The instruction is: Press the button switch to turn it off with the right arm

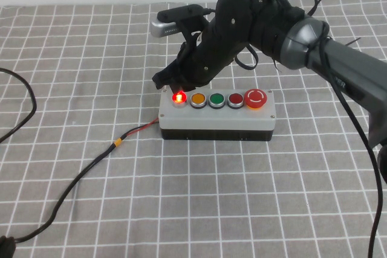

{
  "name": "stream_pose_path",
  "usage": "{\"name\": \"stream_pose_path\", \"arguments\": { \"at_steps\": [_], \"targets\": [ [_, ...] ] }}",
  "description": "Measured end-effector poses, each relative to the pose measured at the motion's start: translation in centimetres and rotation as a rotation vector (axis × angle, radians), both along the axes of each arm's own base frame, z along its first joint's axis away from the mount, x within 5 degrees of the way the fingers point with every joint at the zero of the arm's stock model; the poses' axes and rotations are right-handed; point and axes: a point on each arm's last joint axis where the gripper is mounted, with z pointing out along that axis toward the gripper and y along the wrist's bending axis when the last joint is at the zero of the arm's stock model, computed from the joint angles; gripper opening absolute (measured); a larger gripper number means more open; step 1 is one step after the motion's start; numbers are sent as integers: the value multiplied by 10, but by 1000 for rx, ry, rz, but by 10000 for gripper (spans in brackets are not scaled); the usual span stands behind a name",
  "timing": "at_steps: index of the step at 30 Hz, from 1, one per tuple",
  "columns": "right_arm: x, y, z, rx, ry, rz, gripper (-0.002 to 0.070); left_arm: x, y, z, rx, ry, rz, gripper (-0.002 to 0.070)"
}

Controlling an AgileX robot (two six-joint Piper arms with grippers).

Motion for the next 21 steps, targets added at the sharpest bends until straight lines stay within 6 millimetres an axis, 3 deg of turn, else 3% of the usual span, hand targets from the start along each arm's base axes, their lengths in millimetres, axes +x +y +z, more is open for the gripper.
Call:
{"name": "stream_pose_path", "arguments": {
  "at_steps": [6,10,12,16,18,21],
  "targets": [
    [-1,-1,7,8,-16,-3,-16,0,0,0,0,0,0,-3],
    [-5,-6,32,10,-63,1,-16,0,0,0,0,0,0,-3],
    [-10,-11,60,38,-122,0,-16,0,0,0,0,0,0,-3],
    [-34,-33,139,95,-291,-9,-16,0,0,0,0,0,0,-3],
    [-52,-51,177,90,-372,-16,-16,0,0,0,0,0,0,-3],
    [-79,-78,216,38,-434,-32,-16,0,0,0,0,0,0,-3]
  ]
}}
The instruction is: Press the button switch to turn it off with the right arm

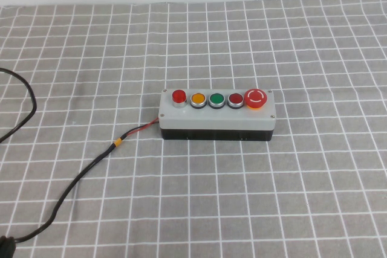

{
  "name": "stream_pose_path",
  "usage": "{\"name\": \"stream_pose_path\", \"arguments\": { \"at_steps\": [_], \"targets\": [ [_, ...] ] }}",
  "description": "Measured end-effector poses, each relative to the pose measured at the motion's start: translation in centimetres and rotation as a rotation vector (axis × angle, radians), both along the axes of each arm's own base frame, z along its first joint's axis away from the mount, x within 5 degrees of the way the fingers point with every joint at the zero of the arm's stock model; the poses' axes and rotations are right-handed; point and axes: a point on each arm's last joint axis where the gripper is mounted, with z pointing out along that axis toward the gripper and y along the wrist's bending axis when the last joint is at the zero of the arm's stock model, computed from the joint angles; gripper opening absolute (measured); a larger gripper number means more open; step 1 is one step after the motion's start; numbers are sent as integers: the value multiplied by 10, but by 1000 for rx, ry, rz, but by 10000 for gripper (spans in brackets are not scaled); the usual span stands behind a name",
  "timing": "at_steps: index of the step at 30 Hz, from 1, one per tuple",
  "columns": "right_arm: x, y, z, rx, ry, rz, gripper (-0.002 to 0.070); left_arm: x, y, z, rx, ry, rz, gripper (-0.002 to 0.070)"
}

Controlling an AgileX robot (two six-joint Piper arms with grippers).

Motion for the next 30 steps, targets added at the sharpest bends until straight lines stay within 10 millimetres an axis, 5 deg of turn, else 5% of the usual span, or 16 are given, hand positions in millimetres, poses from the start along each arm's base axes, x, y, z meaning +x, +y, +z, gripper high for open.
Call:
{"name": "stream_pose_path", "arguments": {
  "at_steps": [6,12,30],
  "targets": [
    [-44,-39,41,-45,-43,-39,-16,0,0,0,0,0,0,-3],
    [-85,-69,49,-34,-68,-41,-16,0,0,0,0,0,0,-3],
    [-254,-185,-63,101,-82,-56,-16,0,0,0,0,0,0,-3]
  ]
}}
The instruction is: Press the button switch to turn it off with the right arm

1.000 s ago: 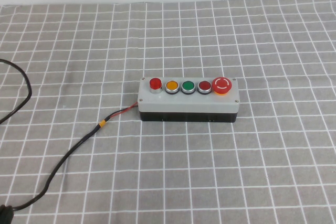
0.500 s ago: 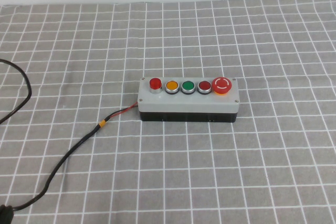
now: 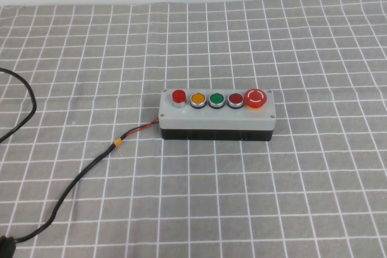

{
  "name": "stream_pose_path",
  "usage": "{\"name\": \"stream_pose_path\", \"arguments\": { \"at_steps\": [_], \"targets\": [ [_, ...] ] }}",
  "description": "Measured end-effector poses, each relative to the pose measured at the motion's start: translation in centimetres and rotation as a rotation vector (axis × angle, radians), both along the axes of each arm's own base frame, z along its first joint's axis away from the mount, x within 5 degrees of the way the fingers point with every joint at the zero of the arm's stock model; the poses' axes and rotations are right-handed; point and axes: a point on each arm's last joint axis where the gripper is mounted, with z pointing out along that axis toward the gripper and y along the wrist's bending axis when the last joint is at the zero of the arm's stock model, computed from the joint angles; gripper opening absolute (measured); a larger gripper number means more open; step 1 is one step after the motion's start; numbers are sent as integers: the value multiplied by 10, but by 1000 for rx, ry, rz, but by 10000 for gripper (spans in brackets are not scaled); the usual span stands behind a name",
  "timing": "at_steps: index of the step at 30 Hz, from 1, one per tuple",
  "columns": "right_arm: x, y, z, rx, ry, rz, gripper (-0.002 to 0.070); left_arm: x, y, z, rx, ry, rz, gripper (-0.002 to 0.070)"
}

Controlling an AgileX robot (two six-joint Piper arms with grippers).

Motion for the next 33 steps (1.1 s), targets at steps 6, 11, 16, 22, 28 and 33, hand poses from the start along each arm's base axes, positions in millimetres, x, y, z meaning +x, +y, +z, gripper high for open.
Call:
{"name": "stream_pose_path", "arguments": {
  "at_steps": [6,11,16,22,28,33],
  "targets": [
    [-24,-17,-3,50,-58,3,-16,0,0,0,0,0,0,-3],
    [-29,-20,-8,30,-22,3,-16,0,0,0,0,0,0,-3],
    [-30,-20,-9,25,-10,3,-16,0,0,0,0,0,0,-3],
    [-31,-21,-9,28,-15,1,-16,0,0,0,0,0,0,-3],
    [-29,-31,-15,108,-212,-158,-16,0,0,0,0,0,0,-3],
    [-11,-36,-51,204,-447,-364,-16,0,0,0,0,0,0,-3]
  ]
}}
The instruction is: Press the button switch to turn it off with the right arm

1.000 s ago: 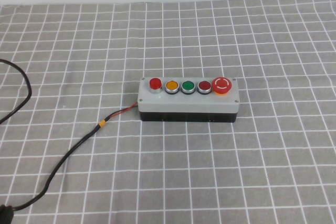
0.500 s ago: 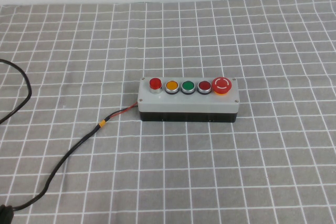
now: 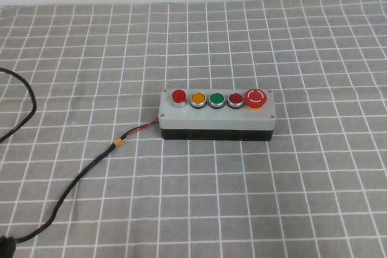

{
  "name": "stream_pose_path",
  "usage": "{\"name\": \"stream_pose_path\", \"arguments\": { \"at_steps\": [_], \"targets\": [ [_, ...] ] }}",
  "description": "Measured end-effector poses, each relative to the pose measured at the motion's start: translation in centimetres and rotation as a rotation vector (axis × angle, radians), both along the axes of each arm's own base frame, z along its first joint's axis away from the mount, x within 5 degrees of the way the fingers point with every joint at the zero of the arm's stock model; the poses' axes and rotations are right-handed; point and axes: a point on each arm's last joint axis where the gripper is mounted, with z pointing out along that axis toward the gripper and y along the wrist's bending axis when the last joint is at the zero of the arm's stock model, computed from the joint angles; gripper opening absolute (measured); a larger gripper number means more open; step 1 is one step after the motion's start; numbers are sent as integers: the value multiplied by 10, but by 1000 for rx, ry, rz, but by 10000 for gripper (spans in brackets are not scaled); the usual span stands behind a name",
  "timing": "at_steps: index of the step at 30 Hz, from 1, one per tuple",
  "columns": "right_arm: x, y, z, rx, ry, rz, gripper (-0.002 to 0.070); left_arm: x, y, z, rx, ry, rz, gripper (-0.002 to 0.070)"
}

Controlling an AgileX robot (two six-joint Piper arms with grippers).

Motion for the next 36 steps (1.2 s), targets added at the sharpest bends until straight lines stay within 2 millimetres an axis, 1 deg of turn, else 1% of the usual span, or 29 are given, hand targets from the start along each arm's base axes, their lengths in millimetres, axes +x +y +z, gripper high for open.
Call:
{"name": "stream_pose_path", "arguments": {
  "at_steps": [3,6,9,13,15,18,20,24,36],
  "targets": [
    [4,-6,-38,58,-26,-105,-16,0,0,0,0,0,0,-3],
    [-3,-11,-69,80,-31,-182,-16,0,0,0,0,0,0,-3],
    [-9,-14,-95,83,-23,-237,-16,0,0,0,0,0,0,-3],
    [-12,-15,-124,71,41,-259,-16,0,0,0,0,0,0,-3],
    [-11,-15,-138,58,117,-262,-16,0,0,0,0,0,0,-3],
    [-11,-15,-154,25,221,-263,-16,0,0,0,0,0,0,-3],
    [-12,-15,-160,-5,271,-261,-16,0,0,0,0,0,0,-3],
    [-13,-16,-164,-41,296,-260,-16,0,0,0,0,0,0,-3],
    [-13,-16,-164,-48,293,-259,-16,0,0,0,0,0,0,-3]
  ]
}}
